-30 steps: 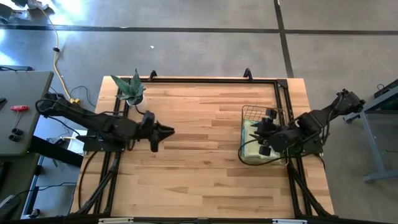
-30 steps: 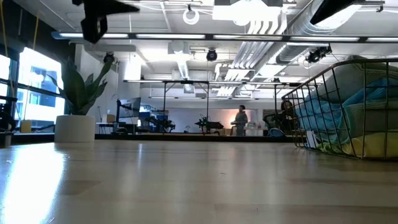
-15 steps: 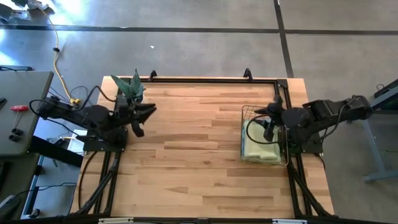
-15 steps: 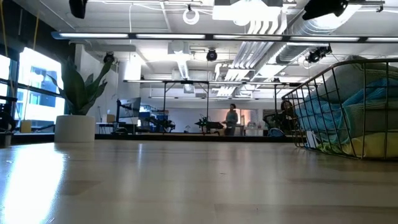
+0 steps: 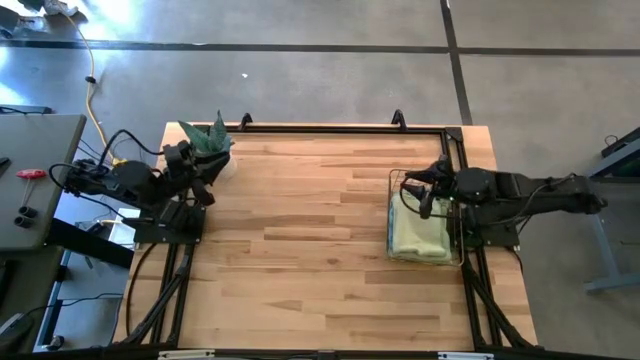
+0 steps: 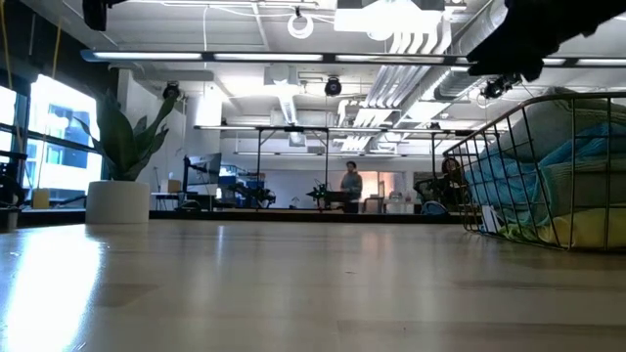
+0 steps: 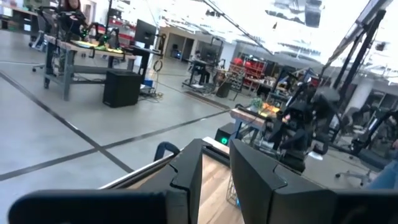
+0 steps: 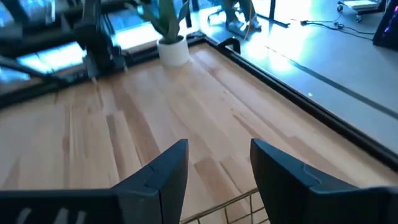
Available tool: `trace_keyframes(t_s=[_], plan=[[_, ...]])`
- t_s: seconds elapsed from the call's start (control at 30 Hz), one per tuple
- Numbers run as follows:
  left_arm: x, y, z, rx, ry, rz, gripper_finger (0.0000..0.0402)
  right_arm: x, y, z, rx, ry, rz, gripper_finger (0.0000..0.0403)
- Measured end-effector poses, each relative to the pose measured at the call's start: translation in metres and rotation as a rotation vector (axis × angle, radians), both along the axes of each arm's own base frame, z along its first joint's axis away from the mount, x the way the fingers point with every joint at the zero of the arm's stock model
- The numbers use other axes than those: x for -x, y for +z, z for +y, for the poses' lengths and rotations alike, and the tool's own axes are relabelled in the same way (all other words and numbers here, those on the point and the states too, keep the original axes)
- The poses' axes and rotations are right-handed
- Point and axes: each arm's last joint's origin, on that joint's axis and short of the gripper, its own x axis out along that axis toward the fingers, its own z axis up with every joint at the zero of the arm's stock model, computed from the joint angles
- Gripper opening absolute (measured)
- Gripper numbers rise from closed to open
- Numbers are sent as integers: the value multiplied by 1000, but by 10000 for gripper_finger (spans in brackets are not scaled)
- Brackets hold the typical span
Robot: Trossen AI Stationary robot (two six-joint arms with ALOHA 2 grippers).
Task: Fold microfiber towels
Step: Return to Home Position
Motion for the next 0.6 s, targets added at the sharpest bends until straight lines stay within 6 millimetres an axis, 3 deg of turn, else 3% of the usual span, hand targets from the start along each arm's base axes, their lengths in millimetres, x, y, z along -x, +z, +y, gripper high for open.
trace_keyframes(t_s=[0.3,0.6], plan=[[5,1,1,5,1,-19,74,13,-36,-8,-82,-86,-127,167],[5,-1,1,3,23,5,74,18,-39,-12,-21,-142,-158,167]])
